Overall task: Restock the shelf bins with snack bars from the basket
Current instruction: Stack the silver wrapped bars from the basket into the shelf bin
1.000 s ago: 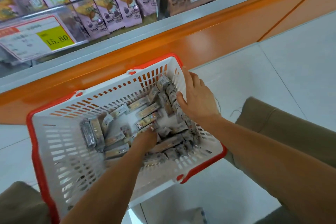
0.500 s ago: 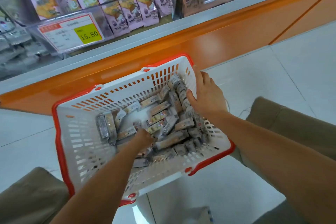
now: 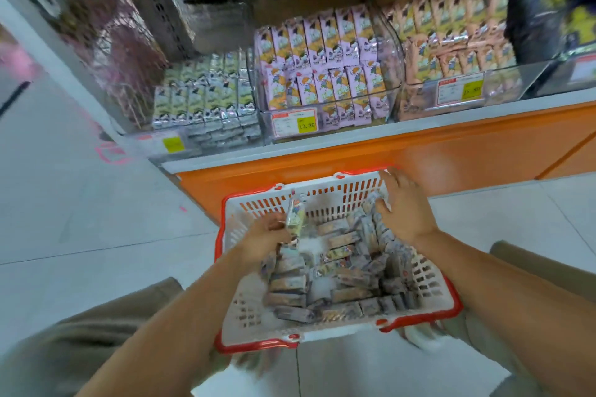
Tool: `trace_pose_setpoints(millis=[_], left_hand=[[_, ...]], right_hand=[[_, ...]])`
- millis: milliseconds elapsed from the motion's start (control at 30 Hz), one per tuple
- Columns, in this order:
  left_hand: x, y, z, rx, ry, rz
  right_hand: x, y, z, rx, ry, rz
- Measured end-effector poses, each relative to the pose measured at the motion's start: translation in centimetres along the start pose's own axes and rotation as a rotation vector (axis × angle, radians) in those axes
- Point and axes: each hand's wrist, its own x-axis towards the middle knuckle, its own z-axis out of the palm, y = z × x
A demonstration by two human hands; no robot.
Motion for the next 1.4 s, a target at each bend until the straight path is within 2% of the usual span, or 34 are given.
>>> trace_pose_setpoints(millis=[233,433,633,833,933,1400], left_hand=[[-4.6,5.6,-6.2,-0.147,0.253,0.209],[-6.3,10.2,-11.1,-0.229,0.423,0.322],[-4.3,13.6,-14.8,-0.216,0.554,0.279],[0.0,15.9,-16.9,-0.193,0.605,0.212],[2.2,17.1,-17.4,-0.208,0.577,0.21],[11.2,22.2,-16.5,0.094,0.652,0.183]], right_hand=[[1.3,-8.5,-7.2,0.137,0.276,-0.304],[4.3,-13.6,-9.7,0.214,0.328,-0.402],[8.2,-16.7,-10.6,0.186,0.328,-0.393],[12.1,-16.7,-10.6,0.137,0.26,-0.296],[13.5,-16.6,-10.3,0.092,0.244,-0.305],[15.7,-16.8,-9.7,0.026,0.21,-0.33]])
